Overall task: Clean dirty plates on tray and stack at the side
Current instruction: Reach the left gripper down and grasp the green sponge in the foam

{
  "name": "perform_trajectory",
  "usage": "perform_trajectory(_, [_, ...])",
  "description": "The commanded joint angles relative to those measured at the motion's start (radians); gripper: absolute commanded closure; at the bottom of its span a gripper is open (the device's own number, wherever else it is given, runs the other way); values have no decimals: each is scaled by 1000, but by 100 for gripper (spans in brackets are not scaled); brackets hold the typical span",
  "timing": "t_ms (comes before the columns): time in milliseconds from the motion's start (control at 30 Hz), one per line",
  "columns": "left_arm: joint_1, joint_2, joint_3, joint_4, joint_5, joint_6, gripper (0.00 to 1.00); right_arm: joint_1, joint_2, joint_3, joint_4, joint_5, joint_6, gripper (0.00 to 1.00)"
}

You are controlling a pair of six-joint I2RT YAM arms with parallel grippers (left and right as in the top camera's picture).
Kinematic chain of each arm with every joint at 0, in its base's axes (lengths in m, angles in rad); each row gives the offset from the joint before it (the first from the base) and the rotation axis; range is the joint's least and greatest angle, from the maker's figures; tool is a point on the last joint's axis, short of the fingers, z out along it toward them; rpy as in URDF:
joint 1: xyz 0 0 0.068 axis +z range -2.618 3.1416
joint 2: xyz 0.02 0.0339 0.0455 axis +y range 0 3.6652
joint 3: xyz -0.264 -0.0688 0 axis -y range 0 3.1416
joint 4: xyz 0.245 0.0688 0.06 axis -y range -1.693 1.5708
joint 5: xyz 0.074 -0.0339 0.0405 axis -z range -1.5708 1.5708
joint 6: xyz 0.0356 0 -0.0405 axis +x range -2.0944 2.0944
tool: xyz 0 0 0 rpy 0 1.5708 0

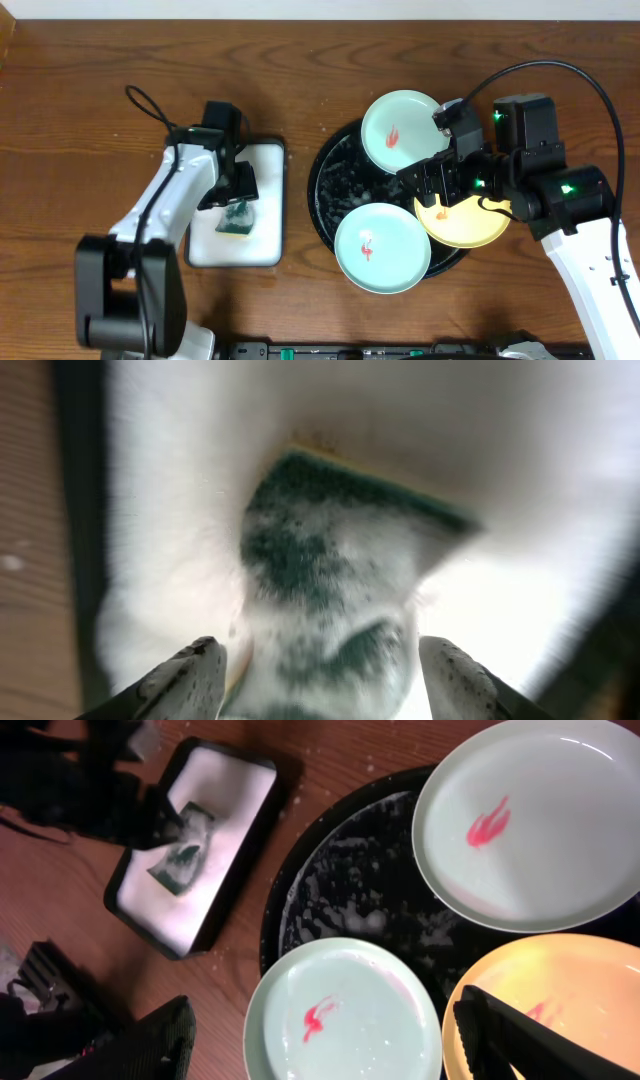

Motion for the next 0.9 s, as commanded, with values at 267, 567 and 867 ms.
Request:
perform_trajectory(267, [3, -9, -114, 93, 24, -3, 48, -3, -6, 20, -12, -18, 10, 17])
perform_trajectory(567, [3, 66, -187, 232, -16, -2, 71, -3, -6, 20, -12, 5, 10, 17])
perform_trajectory(867, [3, 52, -154, 200, 52, -1, 92, -3, -6, 19, -16, 39, 10, 16])
